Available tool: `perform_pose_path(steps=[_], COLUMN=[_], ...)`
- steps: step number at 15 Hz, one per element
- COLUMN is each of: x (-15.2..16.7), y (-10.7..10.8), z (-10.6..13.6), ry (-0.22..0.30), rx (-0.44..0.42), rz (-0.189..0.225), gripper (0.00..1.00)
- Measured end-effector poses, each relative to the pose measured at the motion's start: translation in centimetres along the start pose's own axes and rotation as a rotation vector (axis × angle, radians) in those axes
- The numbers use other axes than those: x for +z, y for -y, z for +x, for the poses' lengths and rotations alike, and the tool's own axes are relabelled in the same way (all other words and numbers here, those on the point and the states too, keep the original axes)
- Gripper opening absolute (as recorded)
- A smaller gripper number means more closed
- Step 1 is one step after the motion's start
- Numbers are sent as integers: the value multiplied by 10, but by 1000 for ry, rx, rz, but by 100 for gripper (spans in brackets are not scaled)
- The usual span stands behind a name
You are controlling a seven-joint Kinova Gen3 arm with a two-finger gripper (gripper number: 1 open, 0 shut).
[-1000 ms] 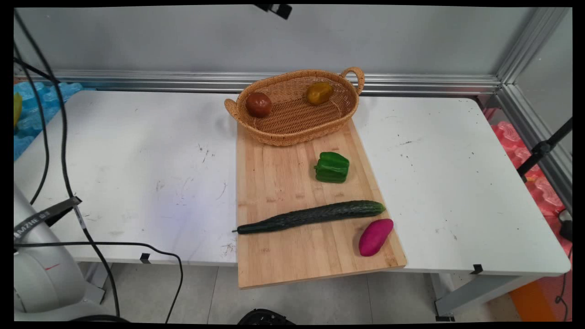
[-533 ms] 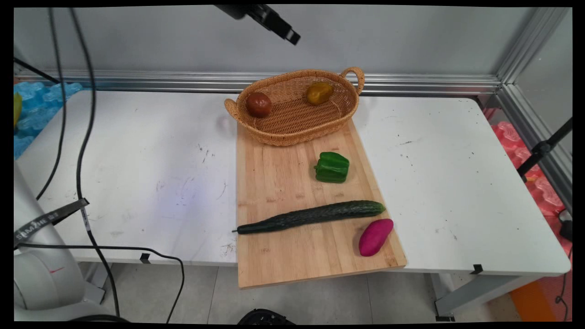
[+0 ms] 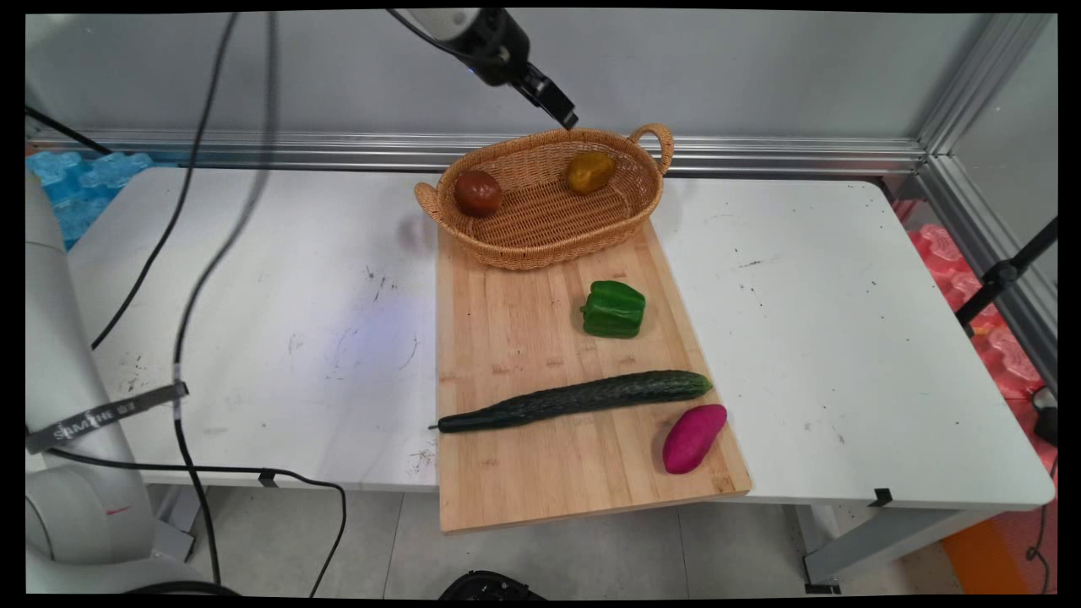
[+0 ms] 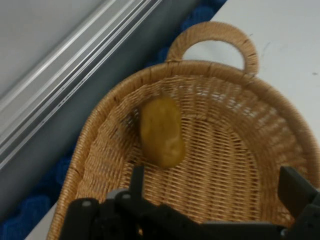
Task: Pick up the potato from the vegetable basket
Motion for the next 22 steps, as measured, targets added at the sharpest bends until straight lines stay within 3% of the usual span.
perform_pose_path(steps=[10,19,20,22], x=[115,183,186,189], y=[6,8,8,9], z=[19,28,29,29], ry=[126,184,185,186], rx=[-24,-46,-48,-48], rz=[54,65,66,68], gripper=[100,100,0,0])
